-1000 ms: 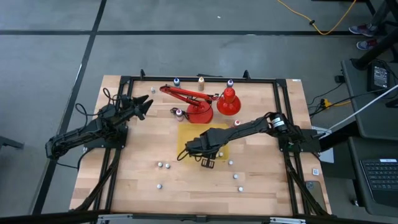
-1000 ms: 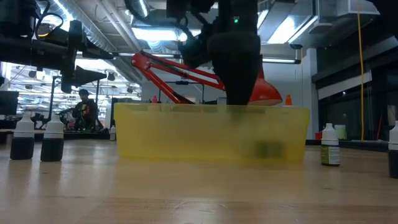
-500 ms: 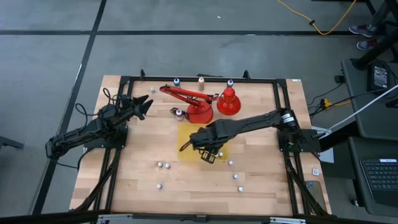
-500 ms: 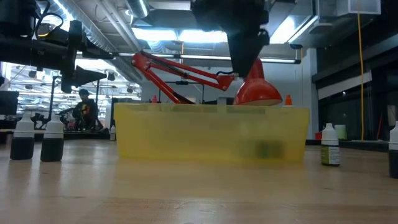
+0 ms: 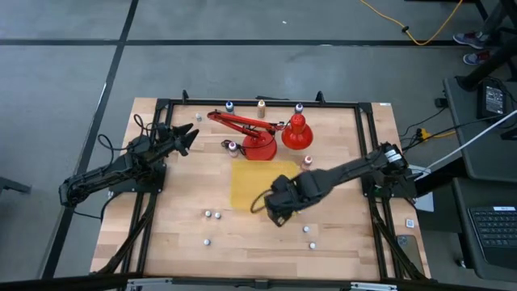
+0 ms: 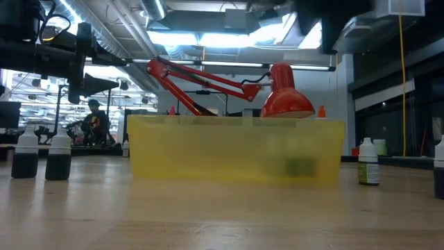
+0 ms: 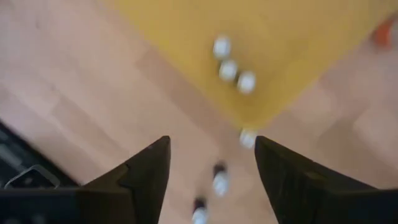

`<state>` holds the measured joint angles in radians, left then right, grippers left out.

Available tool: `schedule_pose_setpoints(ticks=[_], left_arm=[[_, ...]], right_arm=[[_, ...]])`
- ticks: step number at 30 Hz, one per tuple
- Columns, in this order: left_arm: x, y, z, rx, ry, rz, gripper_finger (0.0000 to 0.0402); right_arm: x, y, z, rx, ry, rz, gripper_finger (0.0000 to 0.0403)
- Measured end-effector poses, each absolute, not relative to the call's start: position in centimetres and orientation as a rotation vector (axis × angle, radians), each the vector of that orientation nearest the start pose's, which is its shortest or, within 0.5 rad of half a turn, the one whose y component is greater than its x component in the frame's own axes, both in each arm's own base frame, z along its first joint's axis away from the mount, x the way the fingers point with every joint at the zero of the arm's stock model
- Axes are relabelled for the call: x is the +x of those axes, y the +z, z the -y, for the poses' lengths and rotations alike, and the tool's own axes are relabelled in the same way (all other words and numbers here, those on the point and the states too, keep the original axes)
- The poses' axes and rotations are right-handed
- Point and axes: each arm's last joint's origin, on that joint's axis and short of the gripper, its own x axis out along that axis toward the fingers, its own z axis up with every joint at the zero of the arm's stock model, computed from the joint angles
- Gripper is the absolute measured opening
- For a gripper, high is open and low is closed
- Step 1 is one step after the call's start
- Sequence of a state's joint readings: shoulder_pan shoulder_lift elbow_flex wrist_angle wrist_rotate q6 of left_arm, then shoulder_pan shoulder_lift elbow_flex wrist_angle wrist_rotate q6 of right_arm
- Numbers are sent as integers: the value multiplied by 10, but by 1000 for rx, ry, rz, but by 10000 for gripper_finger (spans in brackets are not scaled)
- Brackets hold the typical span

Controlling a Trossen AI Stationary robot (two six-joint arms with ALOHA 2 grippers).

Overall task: Pick & Place food coloring
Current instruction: Put the small green food bottle into the yellow bin

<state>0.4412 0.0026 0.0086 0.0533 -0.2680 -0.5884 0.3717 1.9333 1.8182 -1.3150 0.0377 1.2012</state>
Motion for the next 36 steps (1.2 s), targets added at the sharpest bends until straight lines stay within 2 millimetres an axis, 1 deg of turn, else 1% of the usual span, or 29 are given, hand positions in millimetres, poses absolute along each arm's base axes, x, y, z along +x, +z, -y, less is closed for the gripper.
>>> schedule_pose_setpoints(ticks=[2, 7, 15, 18, 20, 23, 27, 32, 36], left_arm=[[84, 171, -48, -558, 670, 267, 312], [84, 171, -48, -558, 670, 267, 311], [84, 171, -48, -558, 670, 267, 312], [84, 171, -48, -558, 670, 267, 311], [84, 171, -48, -558, 670, 267, 311], [84, 171, -48, -558, 670, 267, 313], [84, 171, -48, -558, 670, 267, 312], [84, 171, -48, -558, 670, 267, 311], [84, 171, -48, -558, 670, 267, 313]], right_arm=[[347, 282, -146, 718, -586, -1358, 239], [339, 267, -168, 693, -566, -1352, 240], [323, 237, -185, 607, -597, -1360, 240], [315, 229, -185, 570, -609, -1335, 240], [309, 225, -182, 583, -605, -1318, 240], [296, 220, -174, 583, -641, -1310, 240], [286, 214, -166, 573, -662, -1268, 240], [279, 200, -162, 556, -610, -1257, 239], [278, 191, -161, 541, -581, -1247, 239]])
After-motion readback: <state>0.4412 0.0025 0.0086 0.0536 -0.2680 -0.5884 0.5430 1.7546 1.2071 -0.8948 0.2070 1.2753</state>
